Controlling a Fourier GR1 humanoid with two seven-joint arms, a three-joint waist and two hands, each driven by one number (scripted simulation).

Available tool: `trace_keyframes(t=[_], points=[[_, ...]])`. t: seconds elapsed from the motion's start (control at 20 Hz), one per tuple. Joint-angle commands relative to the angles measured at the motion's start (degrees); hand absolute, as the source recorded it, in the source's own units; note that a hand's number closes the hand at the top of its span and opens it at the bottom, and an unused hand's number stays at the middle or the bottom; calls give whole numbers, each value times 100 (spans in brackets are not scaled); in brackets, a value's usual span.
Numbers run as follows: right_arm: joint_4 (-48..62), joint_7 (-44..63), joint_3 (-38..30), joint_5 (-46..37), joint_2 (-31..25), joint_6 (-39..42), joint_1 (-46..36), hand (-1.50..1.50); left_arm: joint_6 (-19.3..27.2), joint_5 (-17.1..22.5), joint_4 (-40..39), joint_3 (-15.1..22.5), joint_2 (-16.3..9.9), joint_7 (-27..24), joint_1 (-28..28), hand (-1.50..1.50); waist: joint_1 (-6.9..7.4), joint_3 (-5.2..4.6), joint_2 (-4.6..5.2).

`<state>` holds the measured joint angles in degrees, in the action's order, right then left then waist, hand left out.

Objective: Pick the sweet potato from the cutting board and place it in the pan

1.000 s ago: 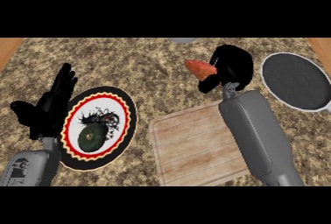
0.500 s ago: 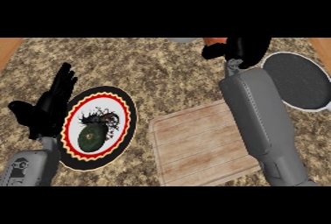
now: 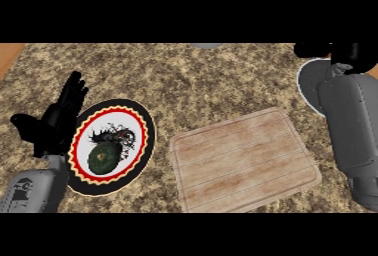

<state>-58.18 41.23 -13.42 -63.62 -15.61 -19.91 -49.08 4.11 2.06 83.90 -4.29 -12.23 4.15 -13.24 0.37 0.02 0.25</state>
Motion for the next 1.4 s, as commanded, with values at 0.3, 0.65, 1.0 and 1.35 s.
trace_keyframes(t=[0.3,0.65,1.0,1.35], points=[[2054,-1581,-743,131,-1431,-1048,545,150,129,-150,396,294,316,18,243,0,141,11,35],[3552,-2912,-1496,841,-2103,-1590,375,150,-97,32,-66,-40,7,88,-363,0,203,25,107],[4183,-3579,-2235,1832,-1855,-902,314,-150,-132,6,-109,24,79,-66,-261,0,258,47,142],[4502,-4629,-2654,2342,-1865,-424,491,-150,-104,-31,-85,66,157,-129,-119,0,323,41,149]])
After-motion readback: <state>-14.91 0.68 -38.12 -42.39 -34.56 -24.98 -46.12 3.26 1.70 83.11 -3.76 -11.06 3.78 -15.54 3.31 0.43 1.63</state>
